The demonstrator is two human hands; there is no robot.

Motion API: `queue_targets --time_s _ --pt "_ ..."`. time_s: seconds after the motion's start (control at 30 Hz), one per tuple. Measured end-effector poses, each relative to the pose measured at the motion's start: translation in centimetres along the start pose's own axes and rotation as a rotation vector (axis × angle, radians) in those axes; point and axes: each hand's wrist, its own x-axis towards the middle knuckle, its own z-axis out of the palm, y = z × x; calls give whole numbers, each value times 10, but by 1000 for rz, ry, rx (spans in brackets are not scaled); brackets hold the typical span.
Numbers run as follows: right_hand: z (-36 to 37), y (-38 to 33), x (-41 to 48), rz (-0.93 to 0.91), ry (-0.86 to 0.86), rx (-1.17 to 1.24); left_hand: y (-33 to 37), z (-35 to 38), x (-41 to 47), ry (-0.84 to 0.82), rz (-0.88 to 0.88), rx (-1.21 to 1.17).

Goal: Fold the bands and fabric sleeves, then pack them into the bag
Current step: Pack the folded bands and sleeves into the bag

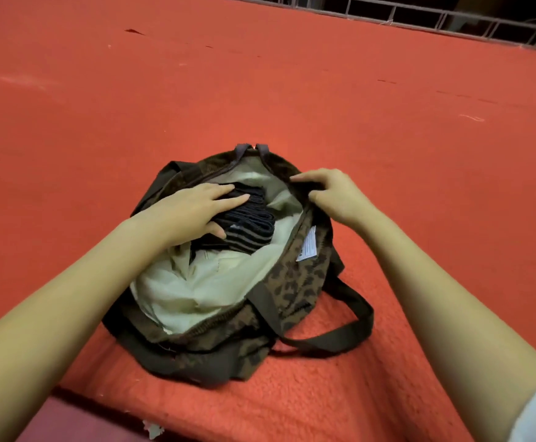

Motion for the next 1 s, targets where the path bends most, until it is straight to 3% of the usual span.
queue_targets --time_s 0.13,0.23,0.37,0.57,0.67,1.0 --pt "1 -21 -4 -55 -128 -334 4 -1 0 -7 13 -7" --pt "26 -52 -7 -260 -191 -174 -4 -3 -7 -57 18 11" --pt "67 -48 -6 -257 -369 -266 -16 1 -7 -87 -42 11" --pt "77 -36 -3 -236 -221 -88 -23 4 1 55 -39 -103" --pt "73 -31 -1 -227 -198 -1 -29 13 -4 47 -50 -193" --pt "83 -25 -3 -218 -82 -20 -22 20 -11 80 -77 -248"
